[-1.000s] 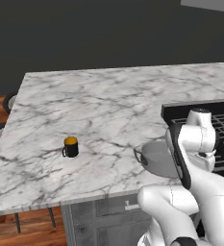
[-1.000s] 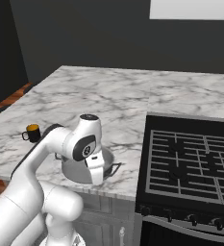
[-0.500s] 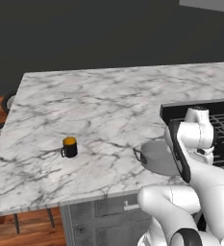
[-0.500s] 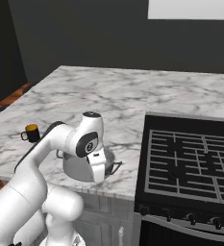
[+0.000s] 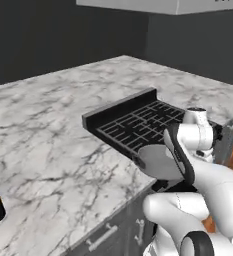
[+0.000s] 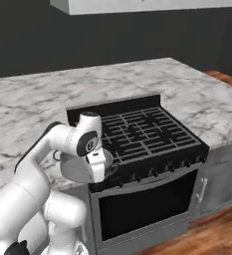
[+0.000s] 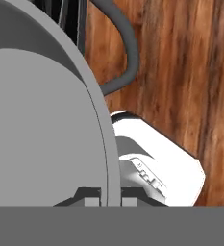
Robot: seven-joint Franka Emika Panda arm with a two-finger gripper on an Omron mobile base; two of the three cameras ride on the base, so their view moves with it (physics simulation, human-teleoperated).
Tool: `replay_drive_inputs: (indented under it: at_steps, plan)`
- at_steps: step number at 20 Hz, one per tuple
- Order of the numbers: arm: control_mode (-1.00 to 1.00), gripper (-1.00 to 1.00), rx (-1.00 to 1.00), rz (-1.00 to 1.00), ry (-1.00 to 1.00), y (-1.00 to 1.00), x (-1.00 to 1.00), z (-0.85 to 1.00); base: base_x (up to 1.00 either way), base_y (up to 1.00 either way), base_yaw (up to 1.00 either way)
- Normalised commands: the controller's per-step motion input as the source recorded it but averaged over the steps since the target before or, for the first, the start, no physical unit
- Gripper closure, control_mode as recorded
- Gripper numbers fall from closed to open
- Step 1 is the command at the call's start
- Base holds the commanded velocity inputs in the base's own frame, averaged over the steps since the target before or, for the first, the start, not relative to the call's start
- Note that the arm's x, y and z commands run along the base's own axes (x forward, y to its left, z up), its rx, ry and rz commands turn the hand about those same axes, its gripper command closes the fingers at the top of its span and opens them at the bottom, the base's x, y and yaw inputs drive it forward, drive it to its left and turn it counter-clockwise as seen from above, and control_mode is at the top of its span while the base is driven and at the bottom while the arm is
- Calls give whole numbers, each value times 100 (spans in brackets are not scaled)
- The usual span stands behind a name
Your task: Pick the pot and mug and place them in the sink. Then turn on the water.
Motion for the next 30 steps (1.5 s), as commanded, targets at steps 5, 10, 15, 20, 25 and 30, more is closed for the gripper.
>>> replay_drive_inputs:
  at_steps: [5, 10, 15, 20, 25, 30]
  plan:
    - [100, 100, 0, 0, 0, 0, 0, 0, 0, 0, -98]
    - [100, 100, 0, 0, 0, 0, 0, 0, 0, 0, -97]
    - [100, 100, 0, 0, 0, 0, 0, 0, 0, 0, -93]
    - [100, 100, 0, 0, 0, 0, 0, 0, 0, 0, -87]
    - [100, 100, 0, 0, 0, 0, 0, 0, 9, 2, -77]
    - [100, 100, 0, 0, 0, 0, 0, 0, 87, 35, -21]
